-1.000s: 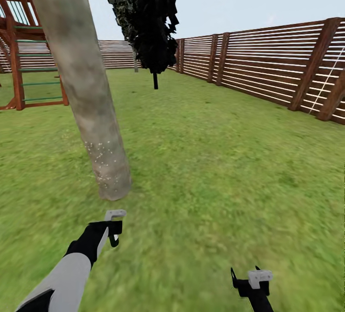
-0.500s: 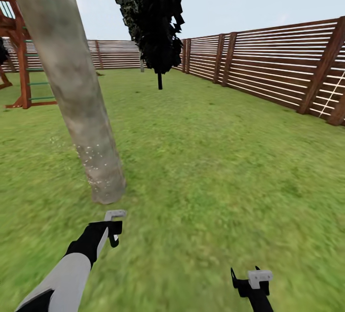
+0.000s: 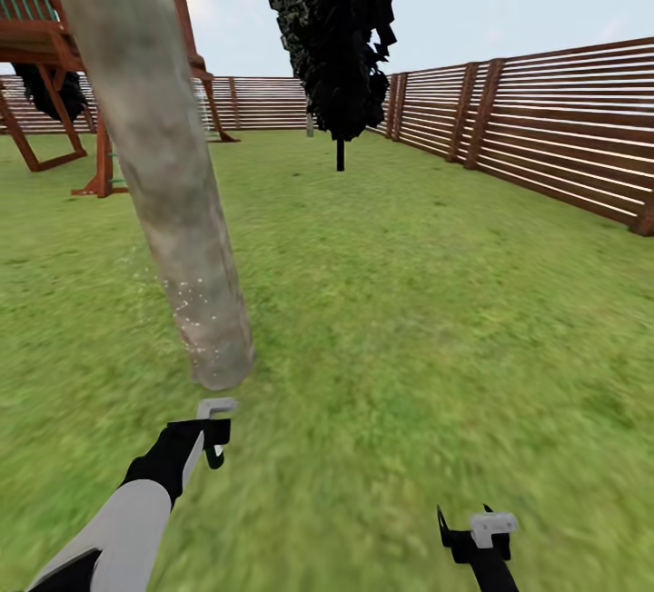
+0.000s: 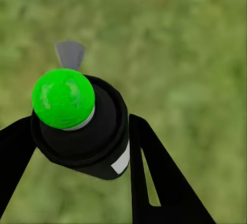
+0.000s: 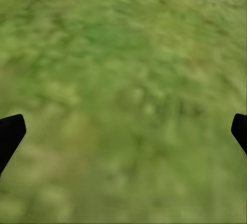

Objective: In the garden, pick up the pesticide atomizer on the floor and spray pesticide onto both trees until each tree trunk is fully covered.

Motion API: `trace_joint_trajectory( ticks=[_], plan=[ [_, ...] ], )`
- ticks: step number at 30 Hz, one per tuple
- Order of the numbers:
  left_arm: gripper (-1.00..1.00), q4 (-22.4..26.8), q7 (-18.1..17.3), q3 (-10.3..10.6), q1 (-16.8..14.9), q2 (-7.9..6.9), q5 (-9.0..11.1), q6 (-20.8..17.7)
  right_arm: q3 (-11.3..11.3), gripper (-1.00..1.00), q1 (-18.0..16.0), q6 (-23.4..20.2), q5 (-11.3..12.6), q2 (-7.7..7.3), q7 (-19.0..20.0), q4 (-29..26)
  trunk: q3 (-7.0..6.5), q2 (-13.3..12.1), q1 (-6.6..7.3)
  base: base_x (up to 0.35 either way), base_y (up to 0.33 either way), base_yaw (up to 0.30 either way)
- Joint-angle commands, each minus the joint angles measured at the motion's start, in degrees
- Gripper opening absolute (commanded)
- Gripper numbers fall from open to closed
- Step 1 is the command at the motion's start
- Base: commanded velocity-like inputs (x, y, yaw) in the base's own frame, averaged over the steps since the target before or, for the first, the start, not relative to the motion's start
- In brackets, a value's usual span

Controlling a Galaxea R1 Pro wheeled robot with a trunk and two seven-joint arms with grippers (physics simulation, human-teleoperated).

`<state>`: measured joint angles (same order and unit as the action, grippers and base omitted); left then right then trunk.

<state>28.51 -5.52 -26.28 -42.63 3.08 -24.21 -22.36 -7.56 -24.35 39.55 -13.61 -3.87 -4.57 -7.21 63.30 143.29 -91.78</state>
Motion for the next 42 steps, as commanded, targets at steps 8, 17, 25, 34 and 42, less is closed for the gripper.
trace_joint_trajectory(
  ticks=[8,17,25,34,42],
  plan=[
    [-1.00,0.3,0.3,0.0,0.0,-0.12,-0.1,0.0,0.0,1.00,0.0,0.0,0.1,0.00,0.0,0.0,0.00,0.0,0.00,0.228,-0.203,0.194],
    [-1.00,0.1,0.4,0.1,0.0,-0.05,-0.1,-0.1,0.0,1.00,0.0,0.0,0.0,0.00,0.0,0.0,0.00,0.0,0.00,0.178,-0.233,0.122],
    [-1.00,-0.1,6.8,0.1,0.0,0.25,0.0,0.0,0.0,1.00,0.0,0.0,0.0,0.00,0.0,0.0,0.00,0.0,0.00,0.160,-0.244,0.275],
    [-1.00,-0.1,6.9,0.1,0.0,0.35,0.1,0.0,0.0,1.00,0.0,0.0,0.0,0.00,0.0,0.0,0.00,0.0,0.00,0.100,-0.269,0.195],
    [-1.00,-0.1,6.7,0.1,0.0,0.35,0.1,0.0,0.0,1.00,0.0,0.0,0.0,0.00,0.0,0.0,0.00,0.0,0.00,0.106,-0.272,0.002]
  ],
)
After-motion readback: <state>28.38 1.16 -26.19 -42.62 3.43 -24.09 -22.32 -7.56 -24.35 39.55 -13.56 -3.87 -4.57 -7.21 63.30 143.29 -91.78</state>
